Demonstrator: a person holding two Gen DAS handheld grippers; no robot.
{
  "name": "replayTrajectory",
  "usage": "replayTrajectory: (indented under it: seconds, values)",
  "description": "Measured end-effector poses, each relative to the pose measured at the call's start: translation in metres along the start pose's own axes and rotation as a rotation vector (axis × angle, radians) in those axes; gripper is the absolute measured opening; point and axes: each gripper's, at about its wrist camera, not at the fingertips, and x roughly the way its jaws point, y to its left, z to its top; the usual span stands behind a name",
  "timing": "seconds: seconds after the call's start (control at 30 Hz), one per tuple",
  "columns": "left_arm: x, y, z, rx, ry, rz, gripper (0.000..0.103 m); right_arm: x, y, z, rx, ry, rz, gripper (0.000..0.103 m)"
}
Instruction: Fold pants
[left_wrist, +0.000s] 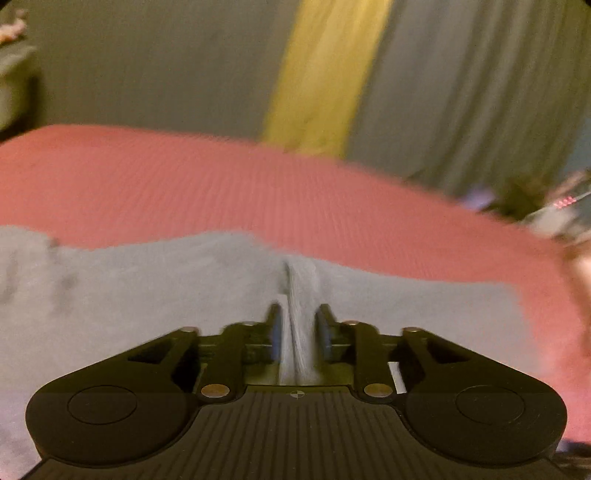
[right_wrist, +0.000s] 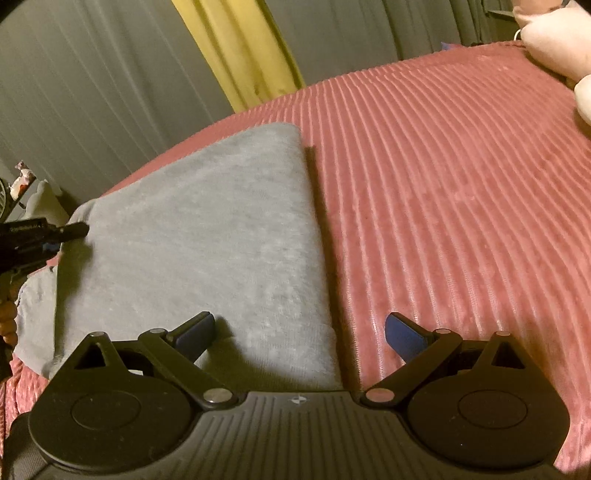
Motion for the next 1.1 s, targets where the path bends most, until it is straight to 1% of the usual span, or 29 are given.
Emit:
replayTrajectory:
  seconds: [0.03, 0.07, 0.1, 0.17, 0.2, 0.3, 0.37, 0.47, 0.5, 0.63, 0.73, 0.83, 0.87, 0.93, 1.0, 1.03, 1.07, 1.1]
  values:
    - [0.005, 0.001, -0.002, -0.004, 0.024, 0.058, 0.036, 0.001, 0.000, 0.000, -0.003, 0.006, -0.009, 0.099]
    - [0.006, 0.004, -0.005, -0.019, 0.052, 0.080, 0.044, 0.004, 0.001, 0.001, -0.008, 0.014, -0.022, 0.099]
    - [0.005, 0.007, -0.008, -0.038, 0.074, 0.059, 0.051, 0.006, 0.003, 0.002, -0.014, 0.020, -0.033, 0.099]
    - [-0.004, 0.013, -0.016, -0.083, 0.090, 0.006, 0.056, 0.007, 0.005, 0.002, -0.027, 0.019, -0.040, 0.099]
    - [-0.012, 0.017, -0.021, -0.093, 0.082, -0.001, 0.060, 0.005, 0.005, 0.003, -0.029, 0.016, -0.040, 0.099]
    - [-0.030, 0.014, -0.034, -0.086, 0.064, 0.013, 0.070, 0.005, 0.004, 0.002, -0.021, 0.019, -0.037, 0.099]
    - [-0.038, 0.011, -0.042, -0.077, 0.068, 0.009, 0.073, 0.005, 0.005, 0.001, -0.020, 0.022, -0.041, 0.099]
    - [-0.045, 0.010, -0.054, -0.074, 0.063, 0.004, 0.074, 0.005, 0.008, 0.001, -0.027, 0.027, -0.049, 0.099]
    - [-0.048, 0.017, -0.057, -0.077, 0.065, -0.002, 0.074, 0.006, 0.007, 0.001, -0.027, 0.028, -0.049, 0.099]
    - [-0.053, 0.023, -0.067, -0.112, 0.058, -0.032, 0.074, 0.006, 0.006, 0.002, -0.023, 0.029, -0.046, 0.099]
    - [-0.060, 0.028, -0.071, -0.140, 0.030, -0.059, 0.074, 0.007, 0.007, 0.002, -0.022, 0.030, -0.046, 0.099]
    - [-0.067, 0.039, -0.074, -0.182, -0.031, -0.055, 0.075, 0.007, 0.007, 0.002, -0.022, 0.030, -0.045, 0.099]
    - [-0.069, 0.042, -0.074, -0.203, -0.036, -0.064, 0.075, 0.007, 0.007, 0.002, -0.021, 0.030, -0.045, 0.099]
    - [-0.071, 0.048, -0.073, -0.232, -0.038, -0.111, 0.075, 0.007, 0.007, 0.002, -0.020, 0.030, -0.044, 0.099]
    - [-0.067, 0.047, -0.073, -0.220, -0.019, -0.166, 0.076, 0.008, 0.006, 0.002, -0.018, 0.031, -0.044, 0.099]
    - [-0.064, 0.043, -0.073, -0.201, 0.005, -0.187, 0.078, 0.008, 0.006, 0.002, -0.017, 0.031, -0.044, 0.099]
    - [-0.059, 0.039, -0.073, -0.179, 0.045, -0.204, 0.081, 0.008, 0.006, 0.002, -0.015, 0.032, -0.045, 0.099]
    - [-0.051, 0.034, -0.074, -0.163, 0.089, -0.204, 0.081, 0.009, 0.006, 0.002, -0.014, 0.032, -0.045, 0.099]
